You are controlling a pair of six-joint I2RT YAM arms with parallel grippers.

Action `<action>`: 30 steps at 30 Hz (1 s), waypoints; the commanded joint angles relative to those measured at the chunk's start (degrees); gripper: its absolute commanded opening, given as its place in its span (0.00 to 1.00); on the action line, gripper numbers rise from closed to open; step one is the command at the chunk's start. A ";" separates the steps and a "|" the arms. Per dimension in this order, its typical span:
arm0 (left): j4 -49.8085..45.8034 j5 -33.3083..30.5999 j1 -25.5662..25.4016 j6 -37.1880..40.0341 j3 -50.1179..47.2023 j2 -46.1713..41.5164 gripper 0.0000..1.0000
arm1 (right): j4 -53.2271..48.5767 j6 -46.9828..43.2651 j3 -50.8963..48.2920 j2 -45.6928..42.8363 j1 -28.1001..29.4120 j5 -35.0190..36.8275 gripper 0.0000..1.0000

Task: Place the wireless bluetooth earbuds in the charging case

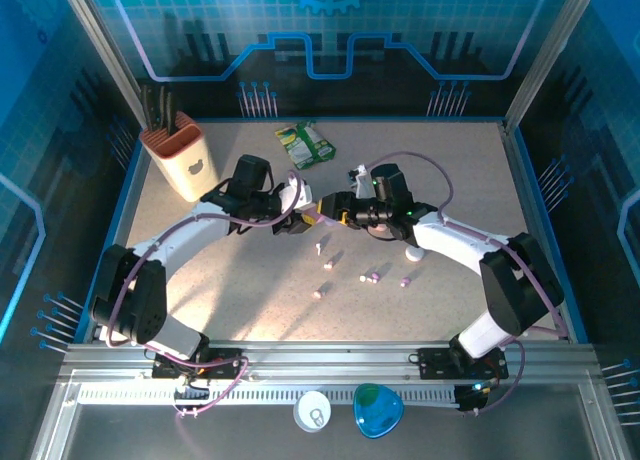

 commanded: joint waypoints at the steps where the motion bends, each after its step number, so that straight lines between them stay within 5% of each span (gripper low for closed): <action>1: 0.94 2.43 -0.88 -1.19 -1.25 -1.65 0.43 | 3.35 1.31 0.40 0.91 0.87 -1.44 0.51; 8: 2.88 2.22 -1.33 -2.42 -1.56 -1.31 0.43 | 3.73 1.32 -0.63 -0.40 0.91 -1.17 0.32; 14: 6.30 1.52 -1.39 -3.63 -2.75 -1.52 0.44 | 2.53 0.88 -0.91 -1.20 0.86 -0.84 0.30; 23: 16.49 2.63 -1.42 -7.26 -8.08 -6.34 0.79 | 0.93 1.61 -1.97 -7.24 0.53 0.60 0.23; 26: 28.82 1.88 -1.50 -12.46 -13.95 -10.44 0.96 | -1.69 1.25 -3.05 -11.71 -0.02 1.97 0.23; 30: 44.37 0.67 -1.94 -20.70 -20.72 -13.60 0.99 | -2.00 2.61 -5.66 -16.54 -1.70 1.78 0.22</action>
